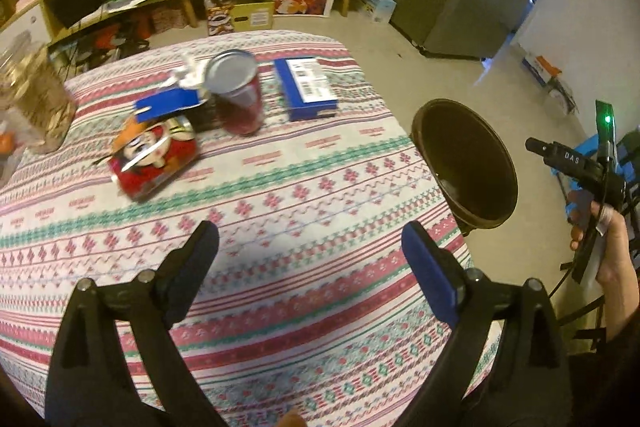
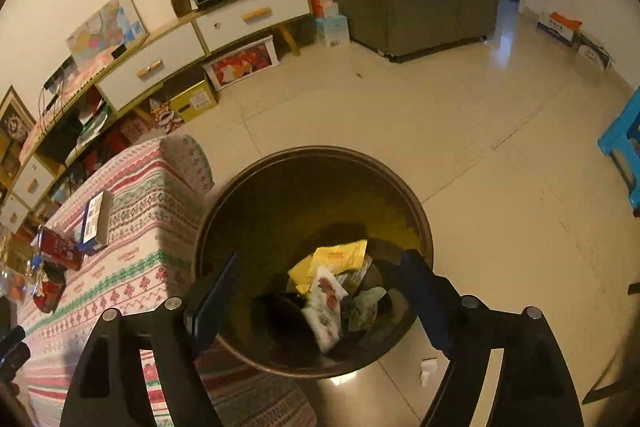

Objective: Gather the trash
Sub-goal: 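Carry both bags over the brown bin and open both tools to drop them, then grasp the red cartoon-face can with the left tool while the right tool grasps the blue box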

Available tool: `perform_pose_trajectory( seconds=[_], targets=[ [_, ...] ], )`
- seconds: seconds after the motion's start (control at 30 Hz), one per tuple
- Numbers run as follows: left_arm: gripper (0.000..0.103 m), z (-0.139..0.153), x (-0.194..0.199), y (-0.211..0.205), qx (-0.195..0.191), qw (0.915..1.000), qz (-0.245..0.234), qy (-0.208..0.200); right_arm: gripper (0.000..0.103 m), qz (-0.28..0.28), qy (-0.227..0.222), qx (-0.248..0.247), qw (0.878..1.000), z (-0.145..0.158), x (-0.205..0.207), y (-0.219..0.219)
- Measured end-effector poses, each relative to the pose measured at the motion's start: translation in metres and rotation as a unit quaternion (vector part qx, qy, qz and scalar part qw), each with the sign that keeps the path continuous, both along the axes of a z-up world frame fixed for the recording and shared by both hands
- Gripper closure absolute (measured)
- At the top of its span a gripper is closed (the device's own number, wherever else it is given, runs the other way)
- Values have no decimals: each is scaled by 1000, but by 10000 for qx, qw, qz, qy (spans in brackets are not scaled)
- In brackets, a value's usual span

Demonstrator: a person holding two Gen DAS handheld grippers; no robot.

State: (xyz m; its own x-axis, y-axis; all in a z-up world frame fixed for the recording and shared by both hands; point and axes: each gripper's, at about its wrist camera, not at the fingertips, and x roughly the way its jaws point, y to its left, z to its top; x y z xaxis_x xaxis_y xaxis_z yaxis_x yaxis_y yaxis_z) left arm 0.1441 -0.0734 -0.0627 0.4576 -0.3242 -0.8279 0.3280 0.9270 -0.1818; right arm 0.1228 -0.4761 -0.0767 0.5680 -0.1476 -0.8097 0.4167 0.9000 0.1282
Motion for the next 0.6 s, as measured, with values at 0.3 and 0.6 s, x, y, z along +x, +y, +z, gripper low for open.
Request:
perform_pose_trajectory(
  seconds=[0.3, 0.6],
  targets=[
    [10, 4, 2, 52, 196, 9987, 459, -27, 20, 241, 108, -207, 9994, 18, -2, 49],
    [10, 4, 6, 102, 293, 9949, 963, -85, 19, 889, 64, -443, 9950, 30, 19, 125]
  ],
)
